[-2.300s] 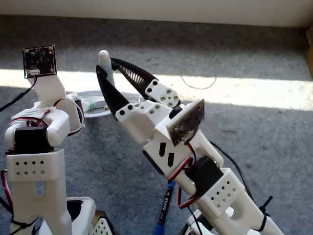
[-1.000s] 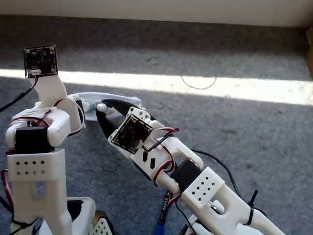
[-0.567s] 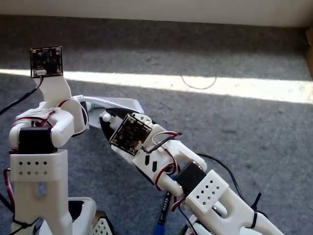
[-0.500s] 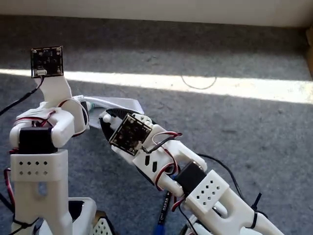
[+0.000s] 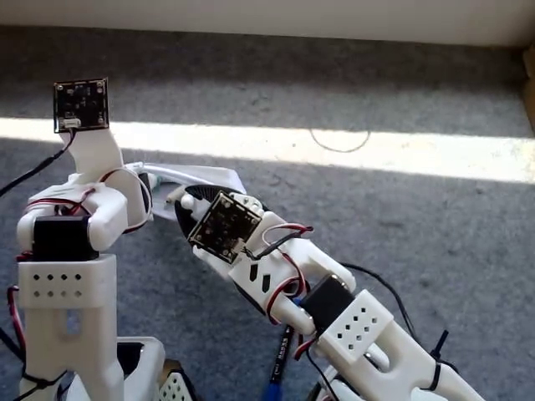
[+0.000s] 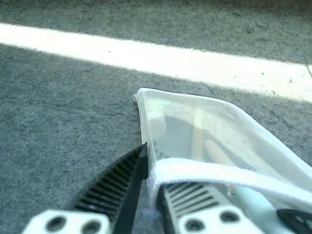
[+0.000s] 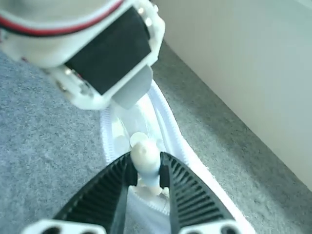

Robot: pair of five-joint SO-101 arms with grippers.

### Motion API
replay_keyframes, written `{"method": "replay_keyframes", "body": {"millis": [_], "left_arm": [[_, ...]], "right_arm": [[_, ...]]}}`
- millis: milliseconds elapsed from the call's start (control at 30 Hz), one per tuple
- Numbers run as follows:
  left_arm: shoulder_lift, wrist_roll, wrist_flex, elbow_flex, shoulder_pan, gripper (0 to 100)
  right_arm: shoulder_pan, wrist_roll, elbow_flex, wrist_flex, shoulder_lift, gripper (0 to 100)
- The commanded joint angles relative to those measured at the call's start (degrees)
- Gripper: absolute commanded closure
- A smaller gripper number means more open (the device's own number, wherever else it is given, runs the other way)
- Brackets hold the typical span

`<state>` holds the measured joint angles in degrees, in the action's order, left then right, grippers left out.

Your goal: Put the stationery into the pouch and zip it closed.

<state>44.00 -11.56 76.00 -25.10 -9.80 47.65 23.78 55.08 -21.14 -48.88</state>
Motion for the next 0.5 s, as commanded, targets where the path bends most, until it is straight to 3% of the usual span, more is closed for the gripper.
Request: {"method": "replay_keyframes", "body": {"millis": [0,167,333,467], "left_arm": [[-0.13,0.44,-0.35,1.71,-0.84,100],[-0.13,0.44,-0.35,1.71,-0.84,100],[-0.13,0.44,-0.35,1.63,-0.84,100],[-0.22,0.44,-0.35,1.63,-0.84,100]], "right_arm": [[-1.36,0.79,-1.89,-5.14,0.48,99.4],[-1.45,0.53,-5.76,-10.86,0.48,96.1],[-1.45,0.44,-5.93,-11.74,0.48,87.9],[-1.27,0.44,-5.85,-11.82,-2.77,87.5]]}}
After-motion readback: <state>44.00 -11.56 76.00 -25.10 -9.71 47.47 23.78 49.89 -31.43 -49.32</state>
